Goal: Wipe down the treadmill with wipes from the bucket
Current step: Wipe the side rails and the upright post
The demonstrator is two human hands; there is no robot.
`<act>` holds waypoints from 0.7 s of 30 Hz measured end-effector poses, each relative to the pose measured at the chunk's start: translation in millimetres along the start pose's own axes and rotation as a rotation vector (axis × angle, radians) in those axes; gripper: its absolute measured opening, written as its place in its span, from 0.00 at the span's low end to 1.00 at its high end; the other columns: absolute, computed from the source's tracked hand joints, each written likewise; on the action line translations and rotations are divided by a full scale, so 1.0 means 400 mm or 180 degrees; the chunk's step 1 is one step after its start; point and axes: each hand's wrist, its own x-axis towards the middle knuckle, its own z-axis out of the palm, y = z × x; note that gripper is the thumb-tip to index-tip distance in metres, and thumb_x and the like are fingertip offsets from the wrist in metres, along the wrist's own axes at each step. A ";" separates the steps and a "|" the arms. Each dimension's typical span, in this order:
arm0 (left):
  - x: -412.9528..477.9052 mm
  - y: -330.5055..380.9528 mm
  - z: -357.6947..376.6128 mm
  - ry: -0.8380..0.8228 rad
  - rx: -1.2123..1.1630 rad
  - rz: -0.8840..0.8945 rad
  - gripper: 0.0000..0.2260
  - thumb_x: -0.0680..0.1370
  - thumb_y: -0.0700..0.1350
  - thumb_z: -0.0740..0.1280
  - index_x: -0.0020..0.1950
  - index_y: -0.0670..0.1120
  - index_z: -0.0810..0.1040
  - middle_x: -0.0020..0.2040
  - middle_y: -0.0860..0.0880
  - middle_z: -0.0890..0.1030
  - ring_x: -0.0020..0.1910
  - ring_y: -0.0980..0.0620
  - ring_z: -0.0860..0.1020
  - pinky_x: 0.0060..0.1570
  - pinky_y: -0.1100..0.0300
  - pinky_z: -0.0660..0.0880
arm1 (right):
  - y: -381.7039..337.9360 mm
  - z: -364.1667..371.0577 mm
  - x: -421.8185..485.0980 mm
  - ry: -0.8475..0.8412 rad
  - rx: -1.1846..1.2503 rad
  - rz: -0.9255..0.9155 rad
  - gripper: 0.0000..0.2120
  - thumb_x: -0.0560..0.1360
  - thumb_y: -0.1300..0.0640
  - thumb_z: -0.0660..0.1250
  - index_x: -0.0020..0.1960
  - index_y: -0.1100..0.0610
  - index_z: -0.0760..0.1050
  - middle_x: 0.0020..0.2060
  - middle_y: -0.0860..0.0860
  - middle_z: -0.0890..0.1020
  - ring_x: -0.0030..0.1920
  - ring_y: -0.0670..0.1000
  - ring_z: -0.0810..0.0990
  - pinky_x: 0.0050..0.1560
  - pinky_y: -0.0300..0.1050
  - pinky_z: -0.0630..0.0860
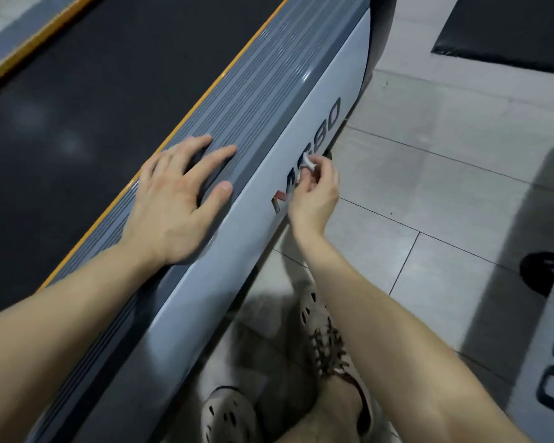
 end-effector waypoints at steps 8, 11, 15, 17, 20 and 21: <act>0.001 -0.003 -0.003 0.0022 0.0018 0.0011 0.23 0.85 0.60 0.56 0.81 0.61 0.68 0.81 0.55 0.67 0.80 0.50 0.64 0.81 0.43 0.56 | 0.126 -0.095 -0.360 -0.1721 -0.0248 0.0127 0.06 0.82 0.59 0.66 0.52 0.47 0.77 0.48 0.46 0.79 0.47 0.43 0.78 0.48 0.46 0.77; 0.000 -0.005 -0.003 -0.0003 0.0013 0.0019 0.23 0.85 0.60 0.56 0.81 0.61 0.68 0.81 0.55 0.66 0.80 0.50 0.64 0.81 0.45 0.55 | 0.020 -0.103 -0.232 -0.0923 0.0156 0.0058 0.06 0.82 0.61 0.68 0.57 0.52 0.80 0.49 0.49 0.78 0.45 0.45 0.78 0.46 0.37 0.74; 0.002 -0.008 -0.003 -0.0007 -0.0003 0.0019 0.22 0.86 0.57 0.55 0.81 0.62 0.68 0.81 0.55 0.66 0.80 0.50 0.65 0.81 0.46 0.56 | -0.123 -0.133 -0.278 -0.1755 0.0572 -0.1569 0.09 0.78 0.70 0.71 0.56 0.60 0.84 0.51 0.53 0.81 0.50 0.48 0.81 0.54 0.41 0.77; 0.003 -0.007 0.001 0.0018 -0.0012 0.0005 0.22 0.86 0.55 0.54 0.81 0.61 0.69 0.81 0.56 0.67 0.79 0.50 0.65 0.80 0.45 0.57 | -0.115 -0.089 -0.190 -0.1393 0.0491 -0.1524 0.08 0.80 0.68 0.70 0.56 0.59 0.83 0.51 0.53 0.82 0.49 0.48 0.81 0.53 0.43 0.78; 0.005 -0.009 0.003 0.0053 -0.0017 -0.0007 0.21 0.87 0.54 0.54 0.81 0.61 0.69 0.81 0.56 0.67 0.79 0.51 0.65 0.80 0.46 0.57 | -0.045 -0.031 0.065 0.0057 0.0307 0.0463 0.07 0.83 0.60 0.69 0.60 0.56 0.82 0.55 0.52 0.85 0.47 0.45 0.81 0.48 0.38 0.81; 0.004 -0.008 0.003 0.0046 -0.0028 -0.0004 0.21 0.87 0.54 0.55 0.81 0.61 0.69 0.81 0.56 0.67 0.79 0.51 0.65 0.80 0.45 0.57 | -0.006 -0.037 0.122 0.0347 0.0245 0.0987 0.08 0.83 0.60 0.70 0.61 0.56 0.83 0.56 0.52 0.85 0.48 0.45 0.81 0.47 0.32 0.80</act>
